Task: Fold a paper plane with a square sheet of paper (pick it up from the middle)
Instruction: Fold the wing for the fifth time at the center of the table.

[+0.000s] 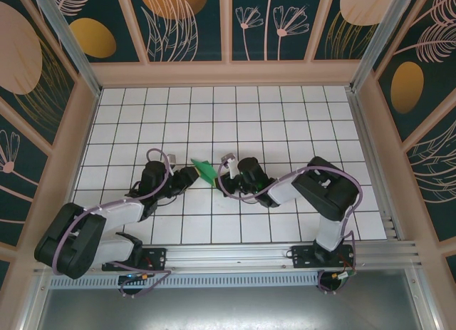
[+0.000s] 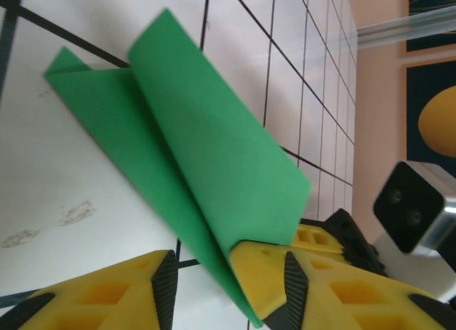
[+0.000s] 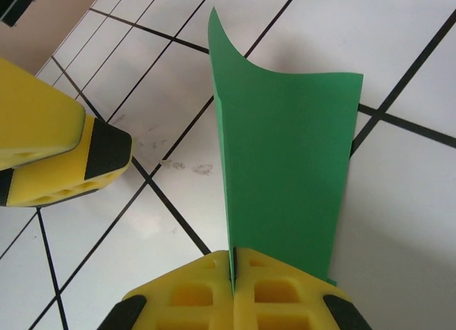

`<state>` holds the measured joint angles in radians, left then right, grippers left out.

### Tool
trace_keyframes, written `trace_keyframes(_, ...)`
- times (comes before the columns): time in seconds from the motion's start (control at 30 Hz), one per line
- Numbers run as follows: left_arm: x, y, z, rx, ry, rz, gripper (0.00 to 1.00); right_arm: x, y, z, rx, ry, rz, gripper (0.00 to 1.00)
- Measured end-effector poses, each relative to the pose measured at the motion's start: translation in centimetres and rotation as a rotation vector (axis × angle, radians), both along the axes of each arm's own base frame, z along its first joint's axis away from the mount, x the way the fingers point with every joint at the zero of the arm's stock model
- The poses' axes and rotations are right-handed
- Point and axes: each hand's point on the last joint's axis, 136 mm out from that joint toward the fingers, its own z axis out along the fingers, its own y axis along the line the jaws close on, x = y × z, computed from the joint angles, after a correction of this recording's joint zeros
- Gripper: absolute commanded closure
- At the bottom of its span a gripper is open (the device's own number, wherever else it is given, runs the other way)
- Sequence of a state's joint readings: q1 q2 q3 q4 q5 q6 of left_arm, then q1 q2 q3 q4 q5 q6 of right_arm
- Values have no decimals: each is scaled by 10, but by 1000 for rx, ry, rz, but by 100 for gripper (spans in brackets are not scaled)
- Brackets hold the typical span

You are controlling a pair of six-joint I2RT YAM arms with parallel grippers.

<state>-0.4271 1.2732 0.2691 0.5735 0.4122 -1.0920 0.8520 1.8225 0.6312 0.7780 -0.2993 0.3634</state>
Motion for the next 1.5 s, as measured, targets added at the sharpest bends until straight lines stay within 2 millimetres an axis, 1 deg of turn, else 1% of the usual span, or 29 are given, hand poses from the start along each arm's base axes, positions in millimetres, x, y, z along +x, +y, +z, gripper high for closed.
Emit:
trace_keyframes(0.1, 2, -3, 1, -9, -12, -7, 57, 0, 5, -2, 13, 35, 2, 95)
trace_keyframes(0.23, 2, -8, -4, -19, -11, -30, 59, 0, 9, -5, 25, 77, 7, 95)
trace_keyframes(0.43, 2, -15, -7, -39, -13, -53, 61, -1, 8, -12, 33, 142, 3, 95)
trace_keyframes(0.57, 2, -18, -6, -47, -21, -63, 63, -2, 7, -15, 40, 175, 0, 95)
trace_keyframes(0.73, 1, -21, -10, -45, -15, -71, 64, -3, 7, -17, 47, 209, 1, 96)
trace_keyframes(0.83, 1, -22, -14, -46, -8, -75, 65, -1, 7, -16, 55, 221, -3, 95)
trace_keyframes(1.1, -1, -31, -22, -63, 16, -101, 67, 1, 9, -22, 47, 254, 2, 96)
trace_keyframes(1.2, 1, -33, -22, -67, 16, -105, 69, 2, 11, -22, 40, 260, 1, 99)
trace_keyframes(1.27, 2, -35, -23, -68, 16, -106, 69, 2, 12, -22, 38, 264, 3, 99)
trace_keyframes(1.5, 5, -34, -33, -55, 41, -85, 73, 3, 12, -23, 30, 272, 3, 99)
